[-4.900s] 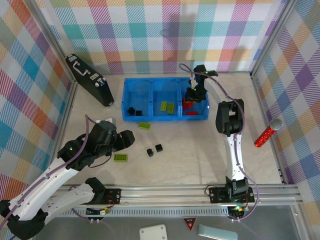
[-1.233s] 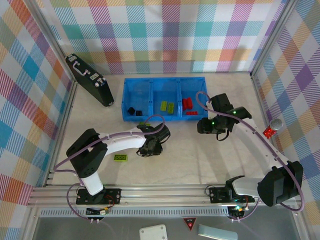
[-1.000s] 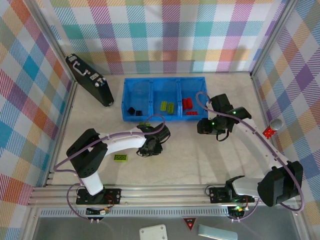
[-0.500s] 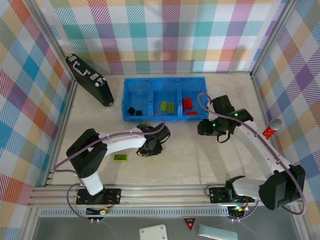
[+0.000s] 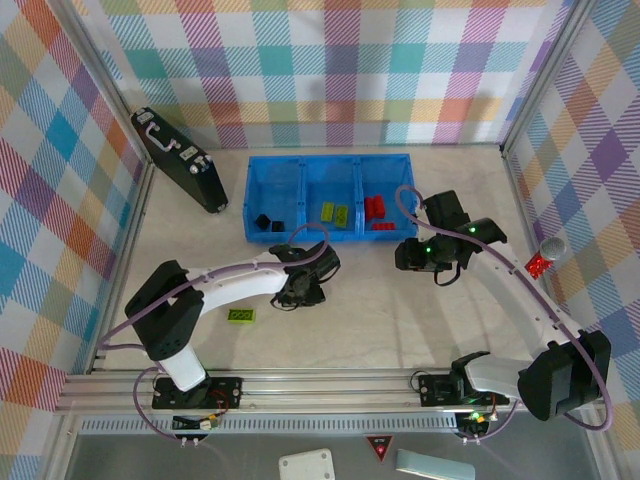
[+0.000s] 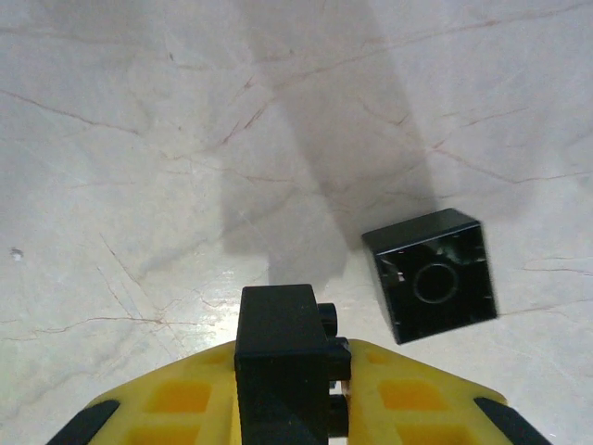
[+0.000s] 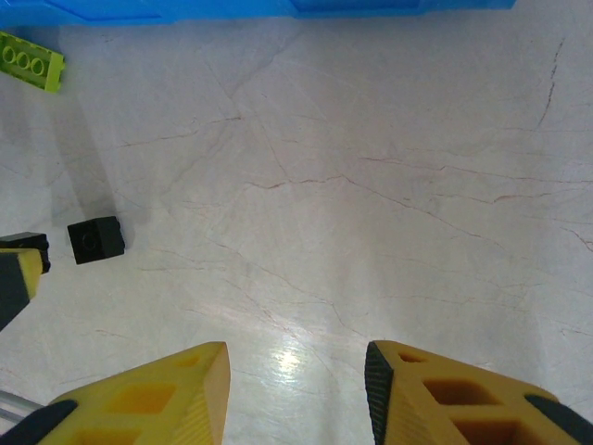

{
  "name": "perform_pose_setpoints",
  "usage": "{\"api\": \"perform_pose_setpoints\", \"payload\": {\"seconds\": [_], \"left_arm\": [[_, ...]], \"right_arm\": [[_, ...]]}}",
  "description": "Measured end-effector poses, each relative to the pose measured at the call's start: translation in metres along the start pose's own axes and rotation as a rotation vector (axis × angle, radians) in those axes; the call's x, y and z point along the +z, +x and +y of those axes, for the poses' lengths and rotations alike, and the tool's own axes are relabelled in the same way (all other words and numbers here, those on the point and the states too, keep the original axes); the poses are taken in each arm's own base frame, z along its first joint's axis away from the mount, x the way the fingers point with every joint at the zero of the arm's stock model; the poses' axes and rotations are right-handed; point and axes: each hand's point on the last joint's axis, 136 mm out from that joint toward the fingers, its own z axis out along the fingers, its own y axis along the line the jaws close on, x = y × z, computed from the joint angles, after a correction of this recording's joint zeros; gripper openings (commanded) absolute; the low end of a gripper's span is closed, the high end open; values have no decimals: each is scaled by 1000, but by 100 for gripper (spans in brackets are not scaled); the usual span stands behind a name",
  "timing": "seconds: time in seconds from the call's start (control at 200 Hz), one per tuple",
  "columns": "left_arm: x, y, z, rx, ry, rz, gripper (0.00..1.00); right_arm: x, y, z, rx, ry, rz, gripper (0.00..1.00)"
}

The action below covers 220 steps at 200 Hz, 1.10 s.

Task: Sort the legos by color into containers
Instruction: Pick up the lego from the middle-left of the table, then place the lego in the container.

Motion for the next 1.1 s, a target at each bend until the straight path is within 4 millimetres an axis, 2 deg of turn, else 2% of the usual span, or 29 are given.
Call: {"api": "perform_pose_setpoints", "payload": {"seconds": [0.125, 0.275, 0.54, 0.735, 0.94, 1.1], "left_arm": [[-16, -11, 3, -1, 17, -22, 26], [-32, -35, 12, -15, 26, -55, 26], [-50, -74, 43, -46, 19, -90, 27], [-59, -112, 62, -71, 36, -120, 27], [-58, -160, 59, -60, 58, -148, 27], [-40, -189, 57, -59, 60, -135, 27]], "right_arm": [[0, 1, -1, 3, 1, 1, 45], [-1, 6, -2, 6, 4, 12, 45], [-2, 8, -2, 13, 6, 15, 45], [-2, 10, -3, 23, 8, 23, 45], [-6, 14, -4, 24, 13, 29, 45], [-11, 19, -6, 25, 24, 30, 45]]}}
